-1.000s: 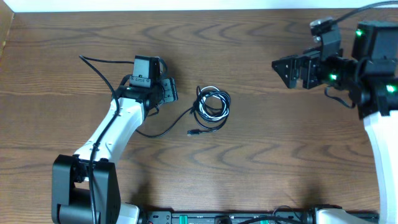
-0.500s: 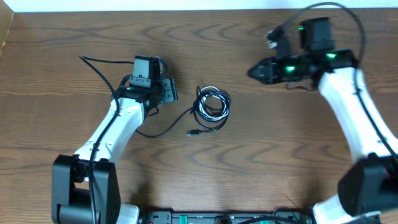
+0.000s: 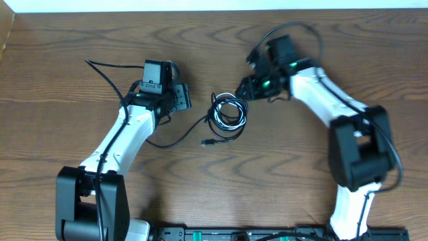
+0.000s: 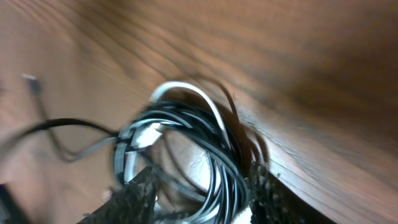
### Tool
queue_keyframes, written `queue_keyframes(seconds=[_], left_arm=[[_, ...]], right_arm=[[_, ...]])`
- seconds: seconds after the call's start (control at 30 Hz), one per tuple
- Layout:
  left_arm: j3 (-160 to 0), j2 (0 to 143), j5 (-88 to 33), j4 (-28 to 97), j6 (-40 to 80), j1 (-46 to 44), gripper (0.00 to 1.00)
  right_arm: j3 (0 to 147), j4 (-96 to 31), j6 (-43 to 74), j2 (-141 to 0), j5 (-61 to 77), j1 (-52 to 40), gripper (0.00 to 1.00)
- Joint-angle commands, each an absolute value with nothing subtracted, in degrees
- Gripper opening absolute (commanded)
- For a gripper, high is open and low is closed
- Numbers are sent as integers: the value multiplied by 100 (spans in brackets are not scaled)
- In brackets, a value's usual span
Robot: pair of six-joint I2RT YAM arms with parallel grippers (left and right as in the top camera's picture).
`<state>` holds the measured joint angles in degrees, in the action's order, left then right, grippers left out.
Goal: Untangle cables
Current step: 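Raise the right arm and move its gripper to the bundle's right side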
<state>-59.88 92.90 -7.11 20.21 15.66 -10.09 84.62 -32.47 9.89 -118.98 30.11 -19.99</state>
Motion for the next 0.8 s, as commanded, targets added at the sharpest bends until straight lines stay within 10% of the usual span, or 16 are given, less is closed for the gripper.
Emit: queue_keyframes(seconds=[0.0, 0.23, 0.43, 0.57, 0.77], left_arm=[[-5983, 9325, -637, 2025, 1555, -1007, 67], [-5983, 9325, -637, 2027, 1555, -1007, 67], [-5983, 9323, -639, 2134, 1551, -1004, 67], [-5983, 9323, -639, 2134, 1553, -1007, 67], [-5983, 9323, -639, 2132, 1553, -1007, 67]], right_arm=[[8536, -3020, 1470, -12477, 2646, -2329, 42], [8536, -2812, 2418, -12853, 2810, -2523, 1], [8635, -2644, 2416, -12685, 3684, -2405, 3], [8726, -2832, 2261, -12158, 3675, -2292, 11], [8726, -2832, 1752, -11611, 3280, -2423, 77]])
